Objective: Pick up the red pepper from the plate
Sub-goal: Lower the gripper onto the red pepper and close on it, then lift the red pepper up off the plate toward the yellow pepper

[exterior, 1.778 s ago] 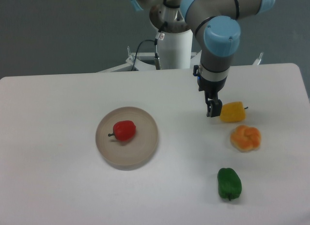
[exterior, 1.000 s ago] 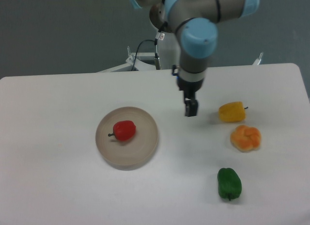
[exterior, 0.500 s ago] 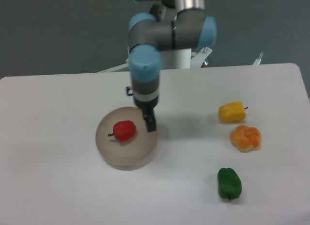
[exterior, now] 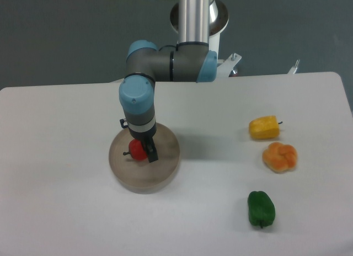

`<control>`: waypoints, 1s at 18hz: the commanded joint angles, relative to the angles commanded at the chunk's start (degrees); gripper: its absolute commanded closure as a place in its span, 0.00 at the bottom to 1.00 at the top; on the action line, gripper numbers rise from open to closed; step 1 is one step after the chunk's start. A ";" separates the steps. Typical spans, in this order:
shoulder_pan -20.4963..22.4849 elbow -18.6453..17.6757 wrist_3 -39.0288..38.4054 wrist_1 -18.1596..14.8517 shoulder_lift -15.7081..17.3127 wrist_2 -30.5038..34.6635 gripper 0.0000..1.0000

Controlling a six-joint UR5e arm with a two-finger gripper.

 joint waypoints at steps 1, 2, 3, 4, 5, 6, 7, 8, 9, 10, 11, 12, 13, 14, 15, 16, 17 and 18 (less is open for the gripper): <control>-0.09 -0.35 -0.52 1.22 -0.35 0.00 0.00; -0.09 -0.35 -0.88 1.58 -0.44 0.00 0.01; -0.09 -0.44 -0.97 1.59 -0.53 0.00 0.11; -0.09 -0.44 -1.06 1.59 -0.53 0.00 0.20; -0.09 -0.35 -1.06 1.59 -0.45 0.09 0.28; -0.09 -0.35 -1.14 1.59 -0.44 0.09 0.30; -0.09 -0.26 -0.97 1.59 -0.44 0.26 0.33; -0.09 -0.17 -0.71 1.59 -0.27 0.26 0.37; -0.01 0.26 -0.18 1.50 0.08 0.09 0.40; 0.43 0.70 -0.53 1.32 0.52 -0.17 0.44; 0.87 0.79 -0.36 1.41 1.57 0.00 0.45; 1.48 1.14 -0.09 1.50 2.19 0.17 0.45; 2.19 1.32 -0.09 1.41 3.15 0.26 0.45; 3.06 1.49 -0.09 1.32 3.85 0.35 0.45; 4.12 1.50 0.00 1.23 4.73 0.35 0.50; 4.82 1.41 0.00 1.15 5.70 0.44 0.58; 5.44 1.41 0.00 1.06 6.40 0.44 0.62; 6.40 1.32 1.04 0.97 7.19 0.44 0.62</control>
